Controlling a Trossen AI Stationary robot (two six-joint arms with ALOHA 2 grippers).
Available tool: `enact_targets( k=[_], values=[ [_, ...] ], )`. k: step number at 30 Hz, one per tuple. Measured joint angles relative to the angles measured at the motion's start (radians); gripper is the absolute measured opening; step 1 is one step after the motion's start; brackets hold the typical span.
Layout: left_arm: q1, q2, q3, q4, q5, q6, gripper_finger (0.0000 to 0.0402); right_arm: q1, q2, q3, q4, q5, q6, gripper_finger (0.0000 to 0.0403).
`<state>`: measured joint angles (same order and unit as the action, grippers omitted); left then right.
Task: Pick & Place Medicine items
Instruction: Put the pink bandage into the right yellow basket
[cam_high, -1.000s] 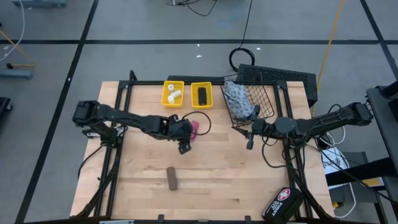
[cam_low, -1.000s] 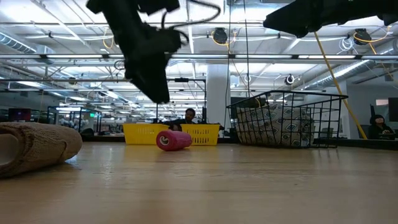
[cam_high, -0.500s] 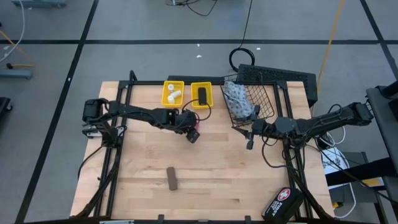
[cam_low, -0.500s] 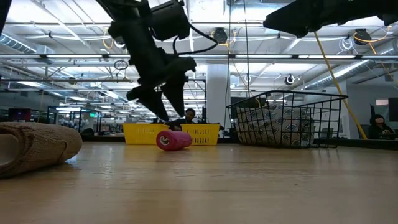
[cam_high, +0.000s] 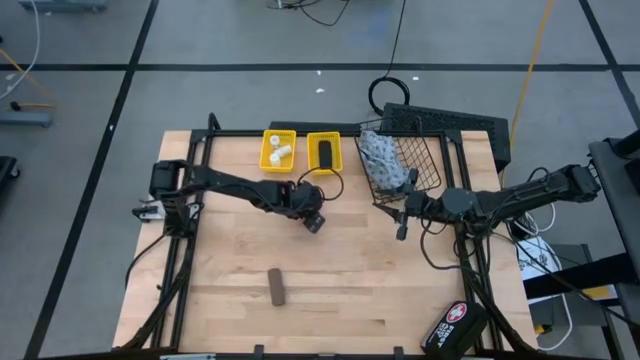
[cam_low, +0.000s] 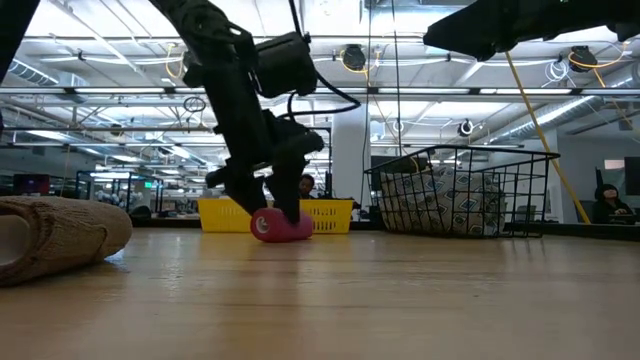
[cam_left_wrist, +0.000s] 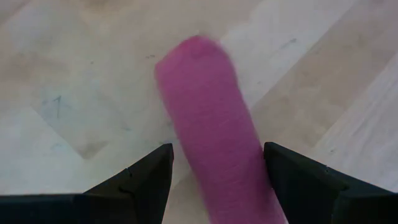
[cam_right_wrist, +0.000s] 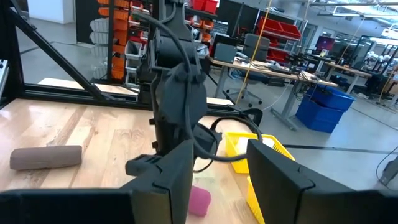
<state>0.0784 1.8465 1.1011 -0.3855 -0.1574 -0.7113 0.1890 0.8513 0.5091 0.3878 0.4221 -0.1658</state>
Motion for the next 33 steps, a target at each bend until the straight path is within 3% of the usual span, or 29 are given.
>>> enact_targets(
  k=[10,24,29,33],
  values=[
    [0.017,0.015,0.0,-0.006,-0.019,0.026,0.0245,0.0,0.0,0.0,0.001,0.0,0.0,0.0139],
    [0.064,0.01,0.087,-0.005,0.169,0.085,0.0082,0.0,0.0,0.0,-0.004,0.0,0.0,0.0139],
    [0.087,0.0,0.173,-0.015,0.18,0.148,0.0084,0.0,0.0,0.0,-0.004,0.0,0.0,0.0139],
    [0.11,-0.019,0.263,-0.05,0.117,0.213,0.0093,0.0,0.0,0.0,-0.005,0.0,0.0,0.0139]
  ],
)
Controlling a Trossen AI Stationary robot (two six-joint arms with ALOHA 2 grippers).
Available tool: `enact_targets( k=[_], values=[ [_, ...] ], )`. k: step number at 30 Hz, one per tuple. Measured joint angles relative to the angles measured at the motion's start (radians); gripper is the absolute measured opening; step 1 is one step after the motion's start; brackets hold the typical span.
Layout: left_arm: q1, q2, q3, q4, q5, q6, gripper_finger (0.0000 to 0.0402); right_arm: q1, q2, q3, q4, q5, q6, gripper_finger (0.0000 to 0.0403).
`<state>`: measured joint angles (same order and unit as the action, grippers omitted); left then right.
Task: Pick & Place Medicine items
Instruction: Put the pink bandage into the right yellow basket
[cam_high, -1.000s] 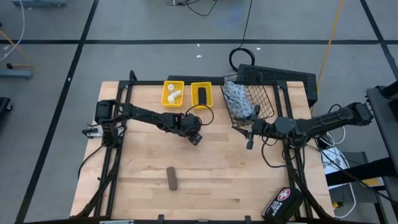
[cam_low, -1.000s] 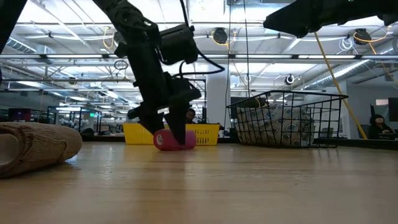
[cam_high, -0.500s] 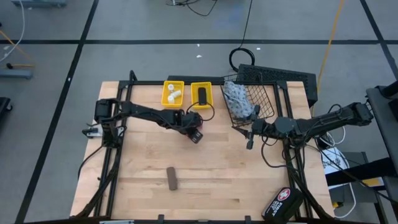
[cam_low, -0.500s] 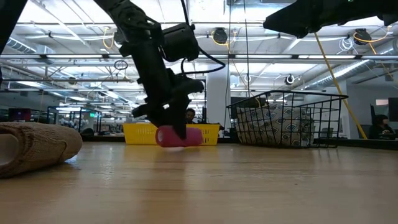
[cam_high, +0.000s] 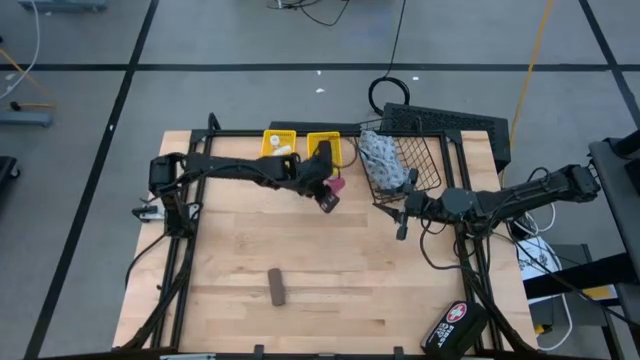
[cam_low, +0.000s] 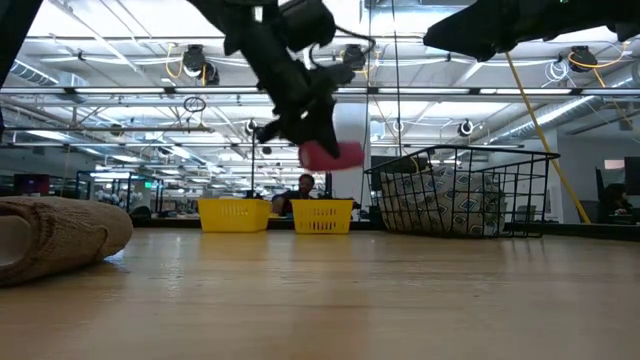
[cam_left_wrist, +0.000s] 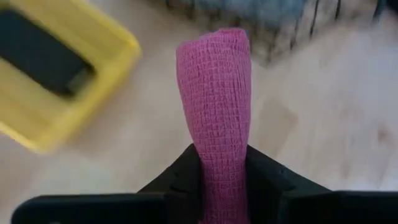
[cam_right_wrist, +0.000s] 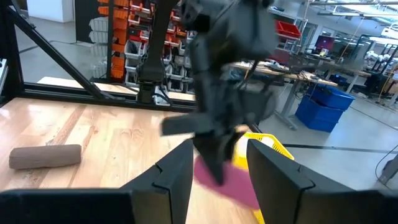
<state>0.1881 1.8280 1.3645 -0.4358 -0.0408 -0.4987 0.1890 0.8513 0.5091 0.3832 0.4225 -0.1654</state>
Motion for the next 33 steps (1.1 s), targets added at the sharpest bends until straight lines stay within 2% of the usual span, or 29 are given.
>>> enact_targets(
  k=[5,9,20,28,33],
  values=[
    [0.04,-0.022,0.094,-0.047,-0.133,0.024,0.0095,-0.001,0.002,0.0,-0.002,0.0,0.0,0.0139],
    [0.095,-0.036,0.103,-0.053,-0.204,-0.013,0.0096,-0.002,0.006,0.0,-0.001,0.0,-0.002,0.0139],
    [0.258,-0.017,0.101,-0.077,-0.131,-0.15,0.0097,-0.016,0.008,0.0,-0.001,0.0,-0.005,0.0139],
    [0.277,0.03,0.101,0.038,-0.144,-0.17,0.0097,-0.023,0.008,0.0,-0.006,-0.002,-0.004,0.0139],
    [0.275,0.057,0.101,0.043,-0.163,-0.225,0.0097,-0.025,0.008,0.0,-0.009,-0.003,-0.003,0.0139]
  ],
)
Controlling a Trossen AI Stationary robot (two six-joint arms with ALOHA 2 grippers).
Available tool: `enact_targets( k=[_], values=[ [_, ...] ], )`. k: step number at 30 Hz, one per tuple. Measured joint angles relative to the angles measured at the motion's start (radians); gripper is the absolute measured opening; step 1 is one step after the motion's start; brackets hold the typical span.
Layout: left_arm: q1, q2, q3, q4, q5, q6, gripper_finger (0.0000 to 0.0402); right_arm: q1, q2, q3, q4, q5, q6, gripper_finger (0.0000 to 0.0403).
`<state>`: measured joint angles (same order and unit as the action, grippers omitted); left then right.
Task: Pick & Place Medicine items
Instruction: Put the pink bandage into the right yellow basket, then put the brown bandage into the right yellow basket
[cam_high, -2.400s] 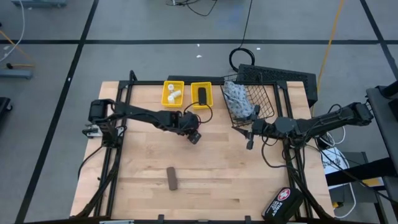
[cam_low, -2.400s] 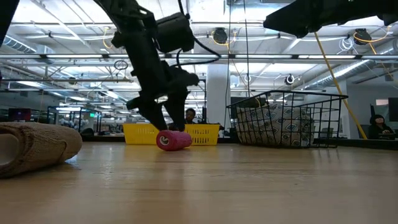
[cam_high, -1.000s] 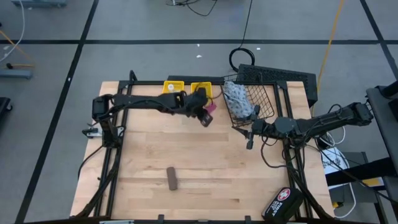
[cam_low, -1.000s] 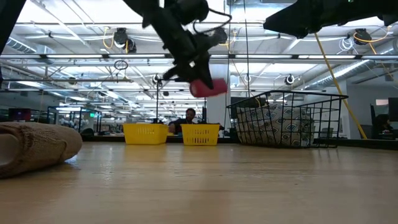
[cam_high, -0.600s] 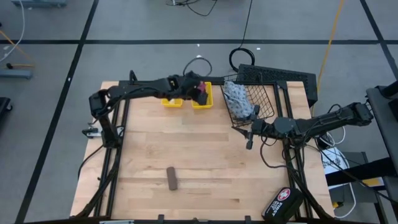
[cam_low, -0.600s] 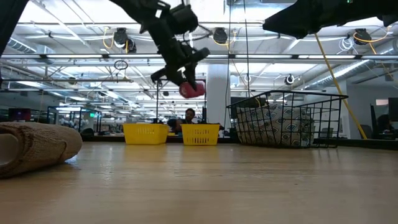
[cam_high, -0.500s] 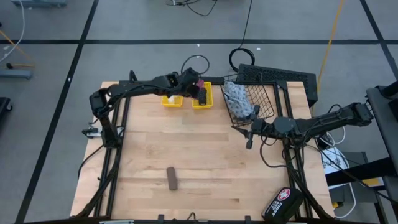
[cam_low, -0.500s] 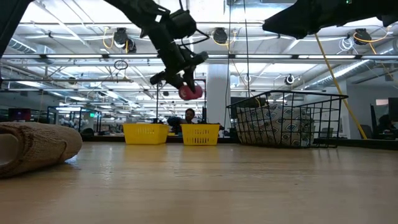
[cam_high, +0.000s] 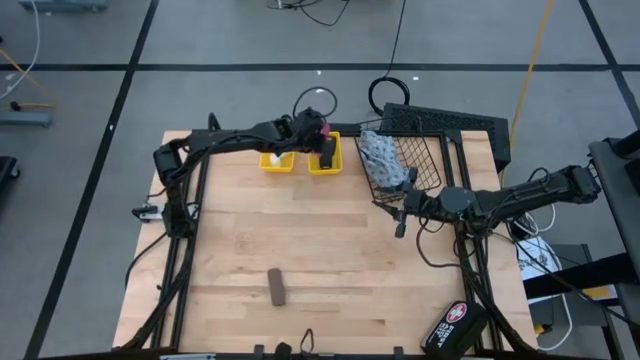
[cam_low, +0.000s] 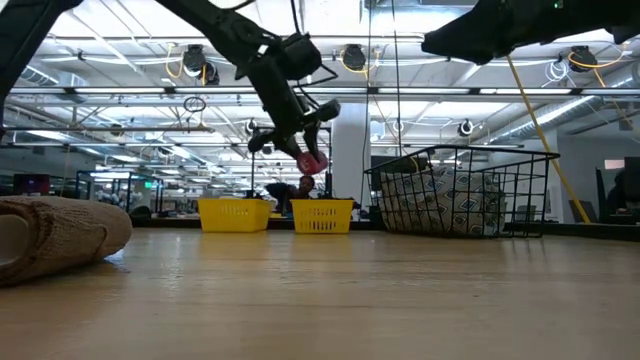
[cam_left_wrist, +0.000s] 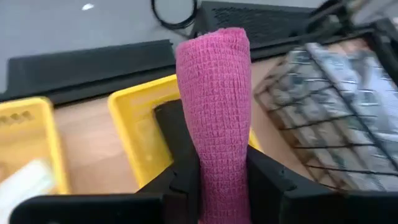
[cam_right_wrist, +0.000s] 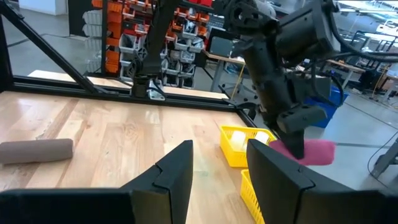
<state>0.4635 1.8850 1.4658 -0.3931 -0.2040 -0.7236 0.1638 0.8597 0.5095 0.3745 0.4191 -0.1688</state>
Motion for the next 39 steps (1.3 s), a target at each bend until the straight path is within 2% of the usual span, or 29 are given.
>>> enact_targets(
  k=[16,29,39],
  values=[
    [-0.001,0.114,0.0,0.005,-0.015,-0.064,0.0106,-0.001,0.0,0.0,0.002,0.0,0.003,0.0139],
    [-0.001,0.113,0.0,0.009,-0.01,-0.044,0.0229,-0.001,0.0,0.0,-0.002,-0.001,0.003,0.0139],
    [0.0,0.113,0.0,0.019,0.026,0.018,0.0264,-0.001,0.0,0.0,-0.005,-0.001,0.003,0.0139]
  ],
)
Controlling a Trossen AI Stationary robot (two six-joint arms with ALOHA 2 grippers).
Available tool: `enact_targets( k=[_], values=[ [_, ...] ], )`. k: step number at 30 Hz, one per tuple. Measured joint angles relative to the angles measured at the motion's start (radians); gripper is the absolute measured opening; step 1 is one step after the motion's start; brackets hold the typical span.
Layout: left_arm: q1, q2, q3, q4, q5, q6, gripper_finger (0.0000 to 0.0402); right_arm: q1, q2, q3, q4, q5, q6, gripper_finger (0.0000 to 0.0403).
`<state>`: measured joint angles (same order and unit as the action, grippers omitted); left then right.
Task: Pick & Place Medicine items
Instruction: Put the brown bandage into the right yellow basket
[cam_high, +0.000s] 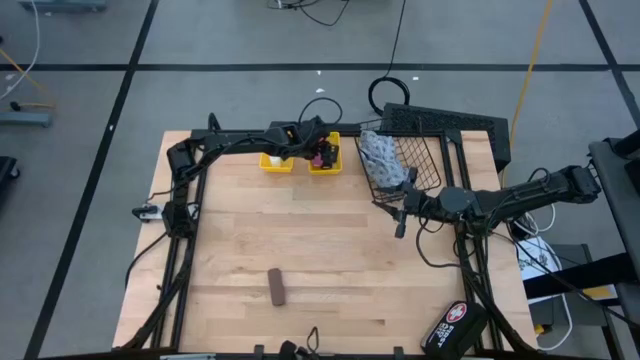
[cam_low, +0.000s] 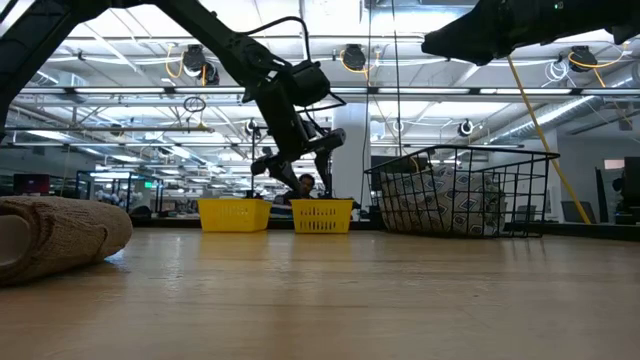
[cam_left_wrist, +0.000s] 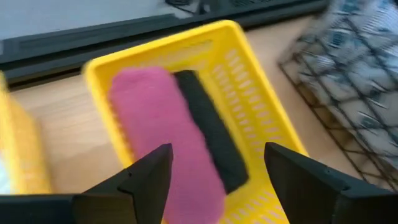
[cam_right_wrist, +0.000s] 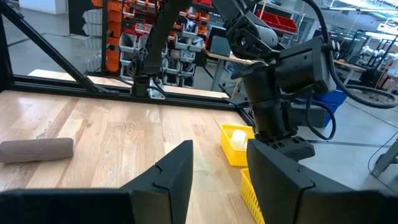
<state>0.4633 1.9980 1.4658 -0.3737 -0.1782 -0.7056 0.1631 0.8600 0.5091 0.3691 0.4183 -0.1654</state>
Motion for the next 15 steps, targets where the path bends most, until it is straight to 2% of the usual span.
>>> enact_targets(
  k=[3,9,15],
  values=[
    [0.004,0.0,0.0,0.037,0.092,0.057,0.0261,0.0,0.0,0.0,0.0,0.0,0.0,0.0139],
    [0.019,-0.053,0.0,0.072,0.346,0.231,0.0254,0.0,0.0,0.0,0.0,0.0,0.0,0.0139],
    [0.009,-0.195,0.0,0.017,0.464,0.389,0.0263,0.0,0.0,0.0,-0.003,0.001,0.0,0.0139]
  ],
)
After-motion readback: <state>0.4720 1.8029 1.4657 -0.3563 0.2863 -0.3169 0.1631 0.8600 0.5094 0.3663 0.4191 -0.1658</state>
